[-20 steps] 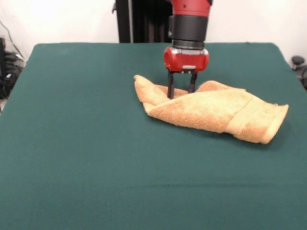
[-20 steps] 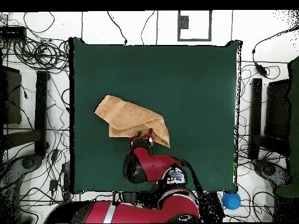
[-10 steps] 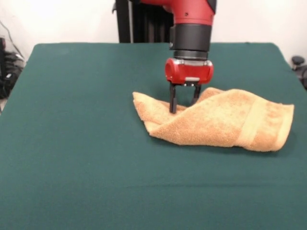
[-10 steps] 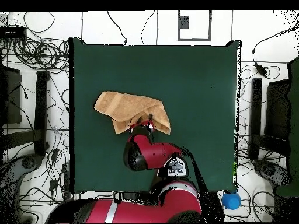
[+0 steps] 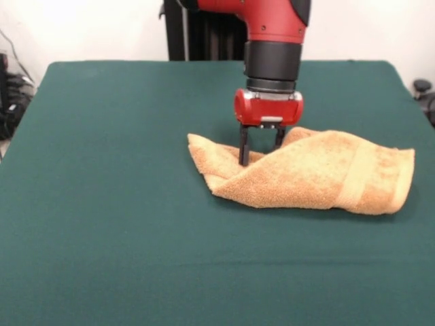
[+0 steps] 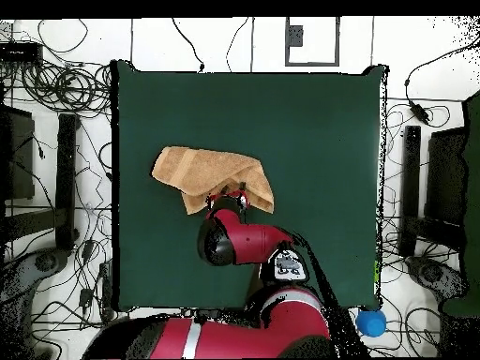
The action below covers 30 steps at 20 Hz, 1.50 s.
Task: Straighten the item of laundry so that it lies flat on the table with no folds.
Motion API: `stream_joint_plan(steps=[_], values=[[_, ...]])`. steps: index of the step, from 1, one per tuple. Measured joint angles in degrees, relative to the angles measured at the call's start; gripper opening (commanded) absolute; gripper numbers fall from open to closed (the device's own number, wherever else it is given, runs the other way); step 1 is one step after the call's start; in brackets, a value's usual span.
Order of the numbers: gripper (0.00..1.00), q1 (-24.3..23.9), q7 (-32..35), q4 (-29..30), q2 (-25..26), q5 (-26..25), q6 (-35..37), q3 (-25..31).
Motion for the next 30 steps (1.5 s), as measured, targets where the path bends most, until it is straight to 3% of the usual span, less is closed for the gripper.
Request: stream_joint_plan(steps=[21, 22, 30], values=[[1.00, -0.55, 0.00, 0.01, -0.39, 1.53, 1.42, 1.01], [0.00, -0.57, 0.00, 0.01, -0.40, 1.56, 1.39, 1.03], [0.00, -0.74, 0.05, 0.01, -0.39, 1.61, 1.32, 1.06]])
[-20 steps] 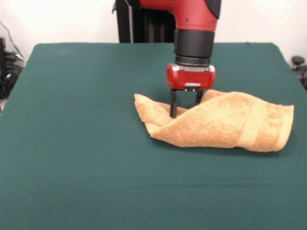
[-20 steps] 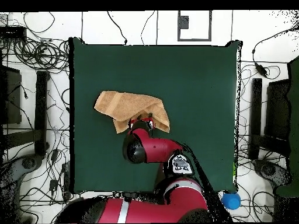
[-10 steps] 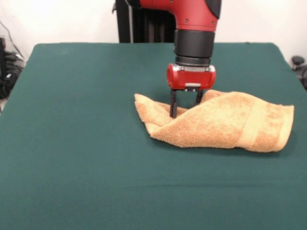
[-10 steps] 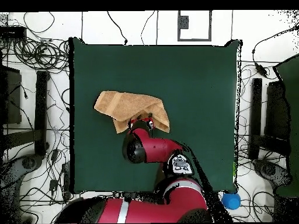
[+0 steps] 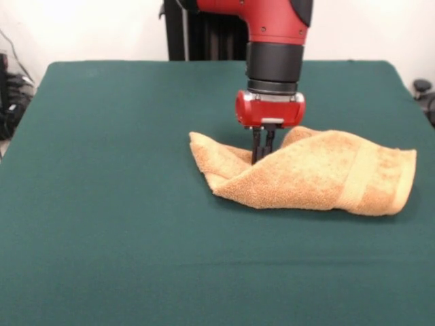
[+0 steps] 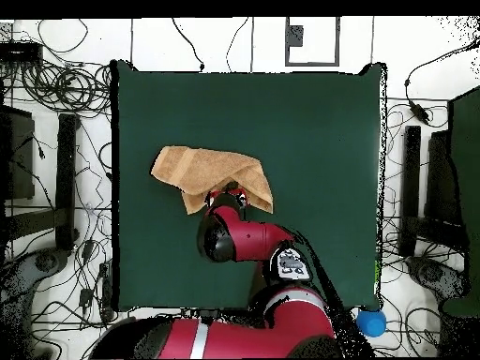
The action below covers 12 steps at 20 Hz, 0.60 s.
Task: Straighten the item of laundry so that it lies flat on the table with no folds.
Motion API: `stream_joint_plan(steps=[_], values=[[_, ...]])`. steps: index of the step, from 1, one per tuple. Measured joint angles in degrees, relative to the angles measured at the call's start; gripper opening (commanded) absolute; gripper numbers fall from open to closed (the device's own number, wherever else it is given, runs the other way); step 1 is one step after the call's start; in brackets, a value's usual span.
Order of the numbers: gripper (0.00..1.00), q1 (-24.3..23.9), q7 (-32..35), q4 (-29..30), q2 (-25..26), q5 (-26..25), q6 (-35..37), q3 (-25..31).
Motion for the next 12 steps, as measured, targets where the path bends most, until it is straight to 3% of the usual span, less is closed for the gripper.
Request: stream_joint_plan(steps=[12], values=[[0.00, 0.04, 1.51, 0.79, -0.55, 1.63, -1.06, 0.02]])
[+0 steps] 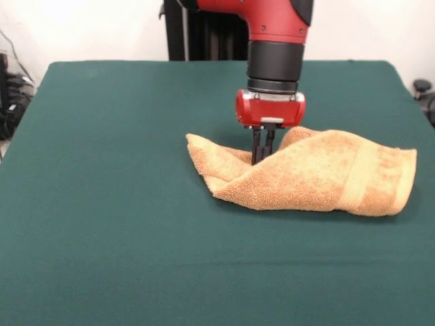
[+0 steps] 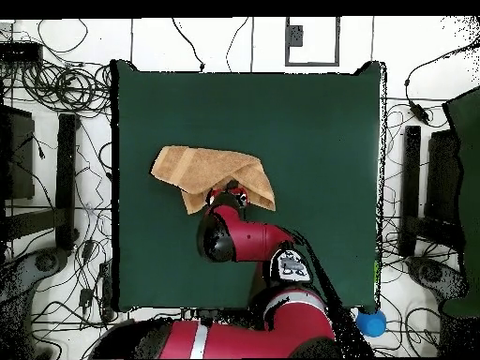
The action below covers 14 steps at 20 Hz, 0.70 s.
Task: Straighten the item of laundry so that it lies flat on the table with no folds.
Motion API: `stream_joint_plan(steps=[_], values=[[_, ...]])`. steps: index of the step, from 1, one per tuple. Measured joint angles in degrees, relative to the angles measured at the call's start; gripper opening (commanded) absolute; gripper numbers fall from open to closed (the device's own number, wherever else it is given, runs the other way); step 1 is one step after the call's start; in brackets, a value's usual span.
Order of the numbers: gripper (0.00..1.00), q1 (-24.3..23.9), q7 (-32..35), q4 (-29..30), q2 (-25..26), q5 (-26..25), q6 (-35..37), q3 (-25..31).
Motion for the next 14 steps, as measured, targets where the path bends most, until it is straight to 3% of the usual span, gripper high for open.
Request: stream_joint_plan(steps=[4, 5, 14], values=[[0.00, 0.32, 0.00, 1.16, -1.18, 1.02, 0.01, 0.03], [1.00, 0.55, 0.00, 1.69, -2.09, 1.44, 0.00, 0.09], [1.00, 0.47, 0.00, 2.50, -3.14, 2.59, 0.01, 0.40]])
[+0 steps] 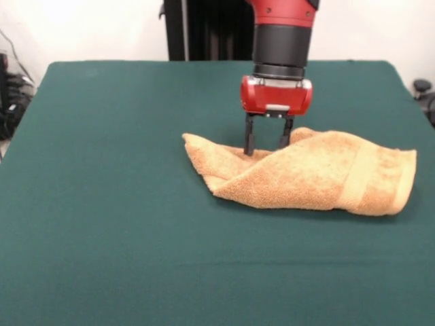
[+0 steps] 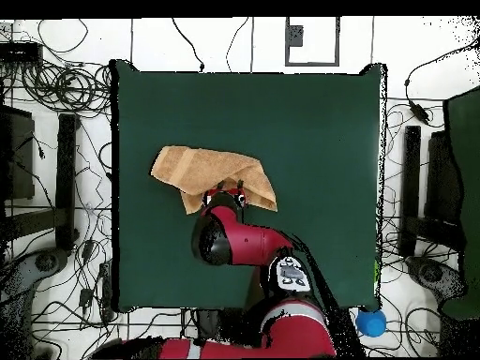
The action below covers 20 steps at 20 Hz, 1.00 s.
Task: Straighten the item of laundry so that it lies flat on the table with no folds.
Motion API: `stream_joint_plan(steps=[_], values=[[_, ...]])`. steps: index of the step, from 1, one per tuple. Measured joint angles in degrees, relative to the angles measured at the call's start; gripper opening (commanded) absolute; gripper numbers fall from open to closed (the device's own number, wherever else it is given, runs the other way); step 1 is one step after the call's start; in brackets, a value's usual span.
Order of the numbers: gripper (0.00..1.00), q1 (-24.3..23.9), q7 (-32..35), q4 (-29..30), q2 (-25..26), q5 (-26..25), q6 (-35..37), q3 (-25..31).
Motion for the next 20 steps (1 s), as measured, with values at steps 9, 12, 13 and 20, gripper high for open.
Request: stream_joint_plan(steps=[9, 12, 13, 20], values=[[1.00, -0.11, 0.01, 0.16, -0.56, 0.38, -0.81, 0.80], [1.00, -0.19, 0.01, 0.18, -0.61, 0.38, -2.52, 0.94], [1.00, -0.27, 0.07, 0.17, -0.58, 0.39, -3.53, 1.04], [1.00, -0.35, 0.95, 0.18, -0.46, 0.38, -11.74, 1.52]])
